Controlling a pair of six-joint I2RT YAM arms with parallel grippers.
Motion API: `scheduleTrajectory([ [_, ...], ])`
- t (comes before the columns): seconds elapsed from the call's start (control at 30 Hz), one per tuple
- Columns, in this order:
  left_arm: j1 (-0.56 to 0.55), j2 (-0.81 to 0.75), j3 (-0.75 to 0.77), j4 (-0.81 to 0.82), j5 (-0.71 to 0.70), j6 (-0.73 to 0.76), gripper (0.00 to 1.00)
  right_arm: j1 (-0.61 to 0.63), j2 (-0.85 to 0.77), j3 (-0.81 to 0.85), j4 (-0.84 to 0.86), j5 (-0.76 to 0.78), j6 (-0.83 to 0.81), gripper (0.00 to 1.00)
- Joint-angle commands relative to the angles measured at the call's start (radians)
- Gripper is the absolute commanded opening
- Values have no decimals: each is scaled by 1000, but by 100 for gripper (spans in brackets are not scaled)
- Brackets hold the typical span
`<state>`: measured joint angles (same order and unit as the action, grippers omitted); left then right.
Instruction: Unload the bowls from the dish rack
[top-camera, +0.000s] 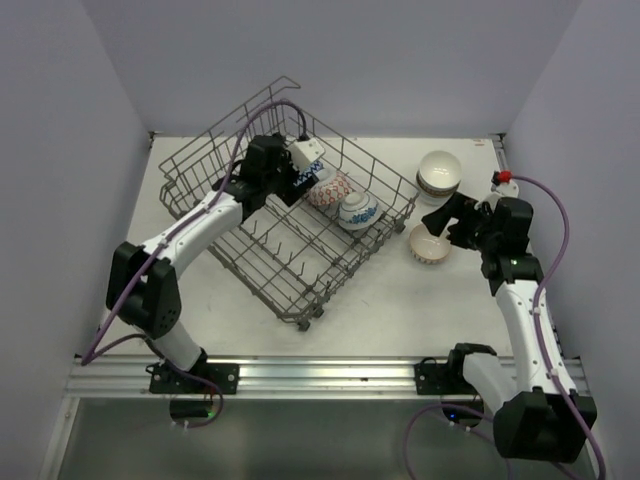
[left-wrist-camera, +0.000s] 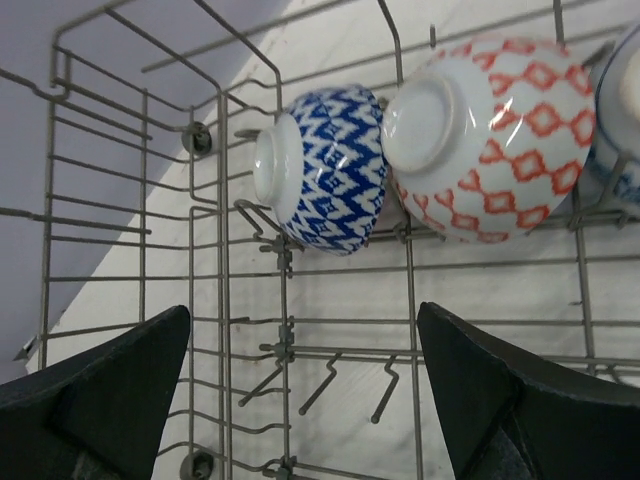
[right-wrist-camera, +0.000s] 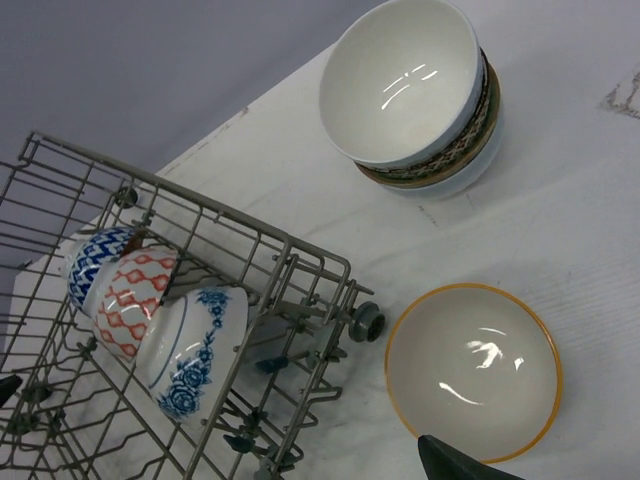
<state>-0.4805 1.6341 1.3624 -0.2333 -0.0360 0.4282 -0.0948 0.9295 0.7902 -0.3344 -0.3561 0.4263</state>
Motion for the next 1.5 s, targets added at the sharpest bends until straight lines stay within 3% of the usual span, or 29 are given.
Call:
scheduleTrajectory([
  [0.0,0,50,38,-69,-22,199,100,29,-11,-5,35,-20,0,83],
  [0.27,35,145,83,14,71,299,100,56,2,21,-3,-3,-17,83],
  [0.5,86,242,136,51,163,296,100,61,12,30,-15,-9,-20,83],
  [0.83,131,369,310,-43,453,238,100,61,42,43,-26,3,-27,83],
  [1.03,149,382,284,0,407,239,100,61,51,43,-28,5,-27,82],
  [1.47,158,432,293,-8,516,181,93,61,51,37,-23,5,-26,82],
])
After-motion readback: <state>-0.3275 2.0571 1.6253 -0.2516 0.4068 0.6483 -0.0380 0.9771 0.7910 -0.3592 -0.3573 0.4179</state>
